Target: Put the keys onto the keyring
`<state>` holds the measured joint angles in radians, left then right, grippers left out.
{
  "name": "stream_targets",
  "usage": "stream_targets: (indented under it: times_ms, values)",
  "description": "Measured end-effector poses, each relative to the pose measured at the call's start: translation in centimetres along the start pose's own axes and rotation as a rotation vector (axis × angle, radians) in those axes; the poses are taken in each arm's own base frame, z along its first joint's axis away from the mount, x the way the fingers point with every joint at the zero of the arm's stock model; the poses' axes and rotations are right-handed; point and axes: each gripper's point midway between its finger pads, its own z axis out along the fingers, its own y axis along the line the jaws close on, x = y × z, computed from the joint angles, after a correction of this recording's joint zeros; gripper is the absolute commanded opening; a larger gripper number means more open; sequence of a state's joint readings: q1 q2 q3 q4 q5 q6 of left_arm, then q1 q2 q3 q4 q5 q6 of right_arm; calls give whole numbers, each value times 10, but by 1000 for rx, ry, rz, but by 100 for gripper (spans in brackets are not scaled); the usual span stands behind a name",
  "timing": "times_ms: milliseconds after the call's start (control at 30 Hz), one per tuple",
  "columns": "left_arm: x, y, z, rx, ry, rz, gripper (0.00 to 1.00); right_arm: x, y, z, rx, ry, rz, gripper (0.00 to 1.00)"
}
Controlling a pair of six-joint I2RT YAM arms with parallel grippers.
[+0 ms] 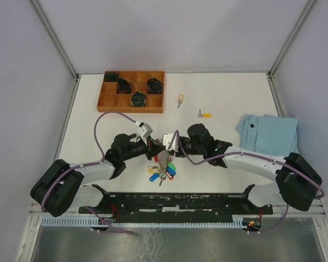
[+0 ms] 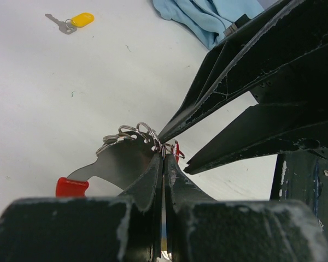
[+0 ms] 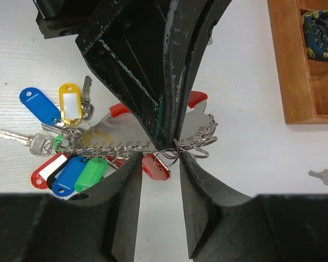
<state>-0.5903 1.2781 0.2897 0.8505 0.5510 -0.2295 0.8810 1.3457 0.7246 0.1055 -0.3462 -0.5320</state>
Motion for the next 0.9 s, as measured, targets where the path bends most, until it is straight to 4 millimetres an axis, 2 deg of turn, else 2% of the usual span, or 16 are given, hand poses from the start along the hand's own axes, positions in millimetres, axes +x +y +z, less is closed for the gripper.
stream_targets:
  times_ms: [333,500,667,767,900]
  values:
    - [-3,0,0,2,-13,8,3,7,-7,-2,44,39,6,23]
    - [-3,1,0,-4,-15,8,3,8,-9,-3,54,47,7,19]
    - [-4,2,0,-11,-17,7,3,8,-9,-3,56,44,8,19]
    - [-4,3,0,-16,-20,7,3,6,-11,-3,66,37,14,24]
    - [-5,3,0,-15,-25,9,3,2,-15,-2,86,19,23,25]
